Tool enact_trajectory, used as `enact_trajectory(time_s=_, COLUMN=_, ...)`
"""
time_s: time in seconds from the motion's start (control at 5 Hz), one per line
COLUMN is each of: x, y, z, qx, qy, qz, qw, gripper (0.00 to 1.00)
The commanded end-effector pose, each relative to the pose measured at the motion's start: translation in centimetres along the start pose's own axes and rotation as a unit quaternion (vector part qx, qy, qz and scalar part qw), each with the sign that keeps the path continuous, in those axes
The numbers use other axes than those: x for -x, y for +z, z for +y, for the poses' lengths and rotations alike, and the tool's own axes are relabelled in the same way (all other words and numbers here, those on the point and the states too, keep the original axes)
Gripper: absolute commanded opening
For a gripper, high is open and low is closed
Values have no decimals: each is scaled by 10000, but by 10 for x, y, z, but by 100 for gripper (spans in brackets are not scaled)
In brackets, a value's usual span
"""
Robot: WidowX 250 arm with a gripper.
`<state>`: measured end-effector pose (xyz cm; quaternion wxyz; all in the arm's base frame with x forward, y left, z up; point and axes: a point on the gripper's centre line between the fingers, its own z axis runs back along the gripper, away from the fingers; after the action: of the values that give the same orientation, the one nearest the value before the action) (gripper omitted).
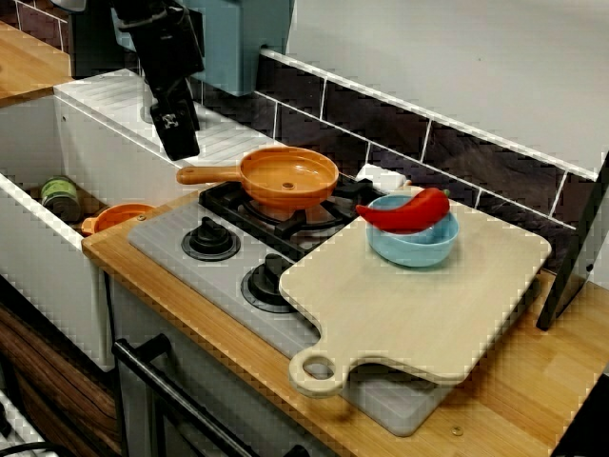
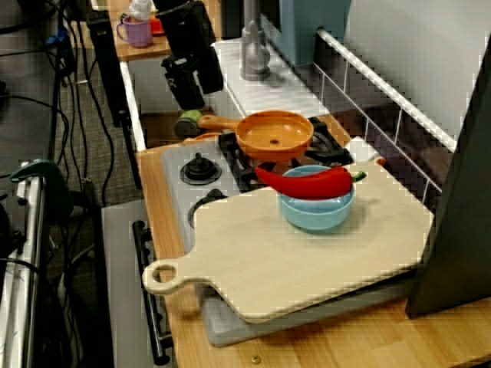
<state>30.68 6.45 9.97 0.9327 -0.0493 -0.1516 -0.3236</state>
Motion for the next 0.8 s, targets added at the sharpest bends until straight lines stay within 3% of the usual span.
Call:
enact_trajectory(time_s=0.0, x=-22, y=-19, z=3, qx=-316, qy=175, qz=-40, qw=9993, gripper=100)
enact_trajectory(time_s=0.2, x=-27, y=-30, z=0, qx=-407, qy=173, qz=-17, qw=9990, gripper=100)
enact_trajectory(time_s=0.6, x=-31, y=-28, z=3, qx=-390, qy=145, qz=29, qw=9991, gripper=100)
